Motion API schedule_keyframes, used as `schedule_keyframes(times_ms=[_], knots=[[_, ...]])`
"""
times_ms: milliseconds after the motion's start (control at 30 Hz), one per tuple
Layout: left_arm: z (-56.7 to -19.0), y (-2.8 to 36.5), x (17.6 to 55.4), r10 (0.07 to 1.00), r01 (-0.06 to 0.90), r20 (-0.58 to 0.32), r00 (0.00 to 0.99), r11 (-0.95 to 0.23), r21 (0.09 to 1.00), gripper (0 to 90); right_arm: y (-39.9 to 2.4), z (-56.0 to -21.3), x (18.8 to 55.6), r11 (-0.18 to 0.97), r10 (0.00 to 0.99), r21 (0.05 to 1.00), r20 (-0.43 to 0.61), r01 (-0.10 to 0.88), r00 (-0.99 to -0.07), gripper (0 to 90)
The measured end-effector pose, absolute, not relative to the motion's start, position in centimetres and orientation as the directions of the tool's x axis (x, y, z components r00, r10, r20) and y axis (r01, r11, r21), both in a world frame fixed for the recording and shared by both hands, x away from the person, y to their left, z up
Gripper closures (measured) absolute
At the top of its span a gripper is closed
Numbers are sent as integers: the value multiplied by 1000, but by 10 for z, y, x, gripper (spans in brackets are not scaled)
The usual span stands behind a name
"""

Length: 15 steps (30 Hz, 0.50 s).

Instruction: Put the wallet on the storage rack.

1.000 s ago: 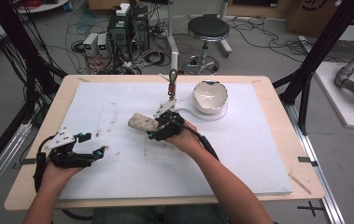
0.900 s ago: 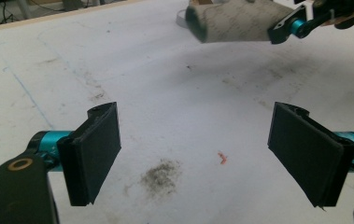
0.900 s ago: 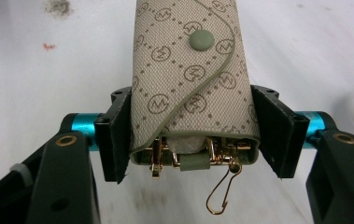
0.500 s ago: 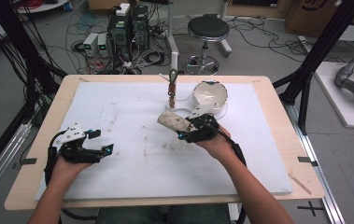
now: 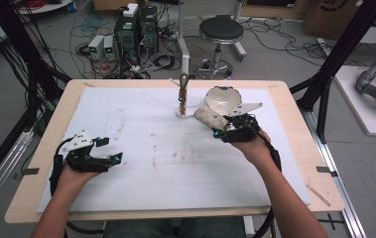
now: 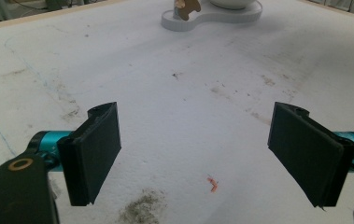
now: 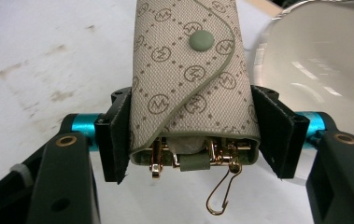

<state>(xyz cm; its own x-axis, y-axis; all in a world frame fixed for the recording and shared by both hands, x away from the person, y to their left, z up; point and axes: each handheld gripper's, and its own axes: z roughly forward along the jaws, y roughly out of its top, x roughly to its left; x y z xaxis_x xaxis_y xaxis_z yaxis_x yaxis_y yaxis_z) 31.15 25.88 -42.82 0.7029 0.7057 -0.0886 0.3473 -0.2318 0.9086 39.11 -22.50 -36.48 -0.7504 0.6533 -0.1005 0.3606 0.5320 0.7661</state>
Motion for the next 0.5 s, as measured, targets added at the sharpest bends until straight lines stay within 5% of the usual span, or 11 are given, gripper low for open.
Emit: schedule_keyframes(times_ms=[500], knots=[[-430,261,312,710,354,-89,699,-234,906,171,-254,-345,425,527,742,740,-160,419,-651,360]])
